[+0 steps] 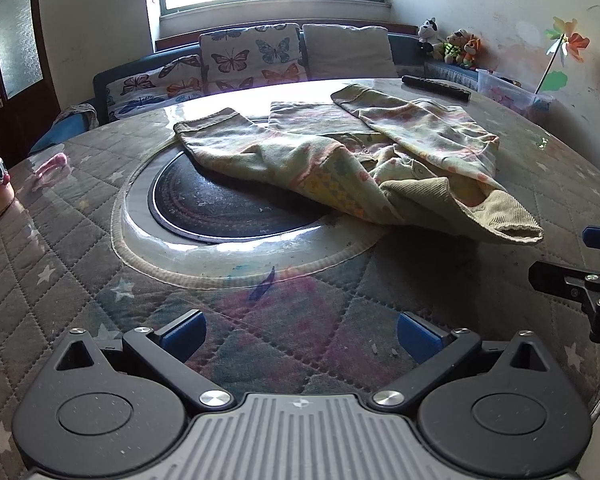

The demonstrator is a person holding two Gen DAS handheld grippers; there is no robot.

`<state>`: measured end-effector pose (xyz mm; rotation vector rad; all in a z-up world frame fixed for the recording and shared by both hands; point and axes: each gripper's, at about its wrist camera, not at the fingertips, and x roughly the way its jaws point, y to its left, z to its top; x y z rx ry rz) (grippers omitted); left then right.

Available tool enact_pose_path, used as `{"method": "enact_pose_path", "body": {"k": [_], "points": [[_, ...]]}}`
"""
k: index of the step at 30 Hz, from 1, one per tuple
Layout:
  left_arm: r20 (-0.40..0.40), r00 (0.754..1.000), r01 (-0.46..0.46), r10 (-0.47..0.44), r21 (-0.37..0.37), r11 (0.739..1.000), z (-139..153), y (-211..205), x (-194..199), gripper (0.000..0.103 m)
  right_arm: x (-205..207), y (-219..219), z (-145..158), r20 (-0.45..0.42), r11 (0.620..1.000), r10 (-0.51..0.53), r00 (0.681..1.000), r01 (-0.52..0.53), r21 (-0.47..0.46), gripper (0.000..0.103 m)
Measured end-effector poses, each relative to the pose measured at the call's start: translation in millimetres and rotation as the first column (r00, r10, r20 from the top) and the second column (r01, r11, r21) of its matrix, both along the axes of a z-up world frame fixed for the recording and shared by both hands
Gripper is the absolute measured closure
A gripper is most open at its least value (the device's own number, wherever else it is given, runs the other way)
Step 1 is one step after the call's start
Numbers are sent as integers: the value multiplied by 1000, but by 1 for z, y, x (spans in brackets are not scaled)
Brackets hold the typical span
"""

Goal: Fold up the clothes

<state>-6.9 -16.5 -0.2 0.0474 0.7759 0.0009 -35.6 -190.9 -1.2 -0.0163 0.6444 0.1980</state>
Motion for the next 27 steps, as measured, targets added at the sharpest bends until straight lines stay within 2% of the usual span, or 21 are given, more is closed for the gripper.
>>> {"method": "enact_pose_path", "body": {"k": [27], "points": [[-19, 1000, 9, -8, 11, 1000, -1, -5, 14, 0, 9, -5, -1, -11, 1000, 1, 1000, -1, 0, 0]]}}
